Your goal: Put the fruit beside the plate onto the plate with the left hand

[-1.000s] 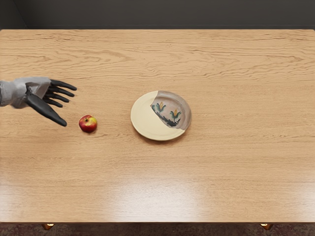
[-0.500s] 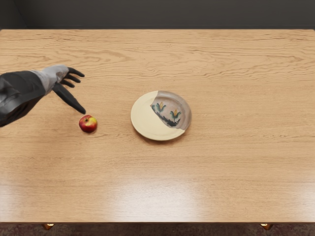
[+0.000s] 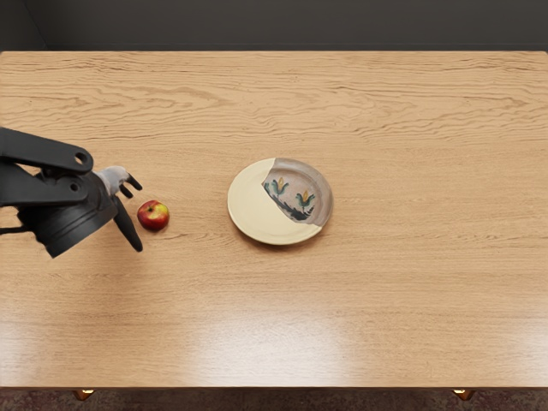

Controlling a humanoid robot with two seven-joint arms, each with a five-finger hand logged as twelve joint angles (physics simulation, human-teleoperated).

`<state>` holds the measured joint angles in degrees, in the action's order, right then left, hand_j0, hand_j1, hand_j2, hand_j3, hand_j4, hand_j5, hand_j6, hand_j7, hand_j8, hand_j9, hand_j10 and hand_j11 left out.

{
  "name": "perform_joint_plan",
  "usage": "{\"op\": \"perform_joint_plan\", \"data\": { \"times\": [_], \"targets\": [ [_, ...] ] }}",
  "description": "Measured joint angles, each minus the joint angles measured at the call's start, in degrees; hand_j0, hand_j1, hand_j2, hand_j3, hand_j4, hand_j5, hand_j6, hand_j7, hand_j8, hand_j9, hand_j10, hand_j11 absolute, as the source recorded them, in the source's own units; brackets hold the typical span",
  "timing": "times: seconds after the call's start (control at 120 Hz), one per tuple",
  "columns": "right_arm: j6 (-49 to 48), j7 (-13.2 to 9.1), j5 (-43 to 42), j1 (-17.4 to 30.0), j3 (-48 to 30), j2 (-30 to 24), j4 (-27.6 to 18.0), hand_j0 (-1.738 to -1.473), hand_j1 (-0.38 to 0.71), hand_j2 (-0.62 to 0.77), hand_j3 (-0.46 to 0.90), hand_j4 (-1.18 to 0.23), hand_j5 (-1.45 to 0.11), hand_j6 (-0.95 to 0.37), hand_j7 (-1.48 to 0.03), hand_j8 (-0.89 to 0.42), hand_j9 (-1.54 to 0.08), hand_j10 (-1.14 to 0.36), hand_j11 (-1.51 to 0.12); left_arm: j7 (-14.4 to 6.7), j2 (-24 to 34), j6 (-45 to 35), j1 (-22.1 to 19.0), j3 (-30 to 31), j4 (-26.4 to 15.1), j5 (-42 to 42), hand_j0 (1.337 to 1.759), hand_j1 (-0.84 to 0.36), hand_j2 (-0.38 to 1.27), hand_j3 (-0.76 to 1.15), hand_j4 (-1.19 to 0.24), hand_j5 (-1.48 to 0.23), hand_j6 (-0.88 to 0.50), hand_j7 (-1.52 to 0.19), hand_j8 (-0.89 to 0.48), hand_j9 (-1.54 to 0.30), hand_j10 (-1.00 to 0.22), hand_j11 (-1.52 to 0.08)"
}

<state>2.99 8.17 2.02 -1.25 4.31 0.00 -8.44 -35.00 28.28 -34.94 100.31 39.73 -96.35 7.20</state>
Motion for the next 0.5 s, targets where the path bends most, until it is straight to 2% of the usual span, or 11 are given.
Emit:
{"op": "perform_joint_plan", "data": {
  "times": [0.5],
  "targets": [
    [0.0, 0.02, 0.0, -0.01, -0.01, 0.0, 0.0, -1.658, -0.3, -0.01, 0.0, -0.04, -0.05, -0.04, -0.05, -0.04, -0.05, -0.04, -0.05, 0.0, -9.56, -0.06, -0.1, 2.39, 8.38, -4.92, 1.658, 0.06, 0.05, 0.0, -0.25, -0.32, -0.25, -0.32, -0.25, -0.32, -0.25, -0.32]
  ]
}}
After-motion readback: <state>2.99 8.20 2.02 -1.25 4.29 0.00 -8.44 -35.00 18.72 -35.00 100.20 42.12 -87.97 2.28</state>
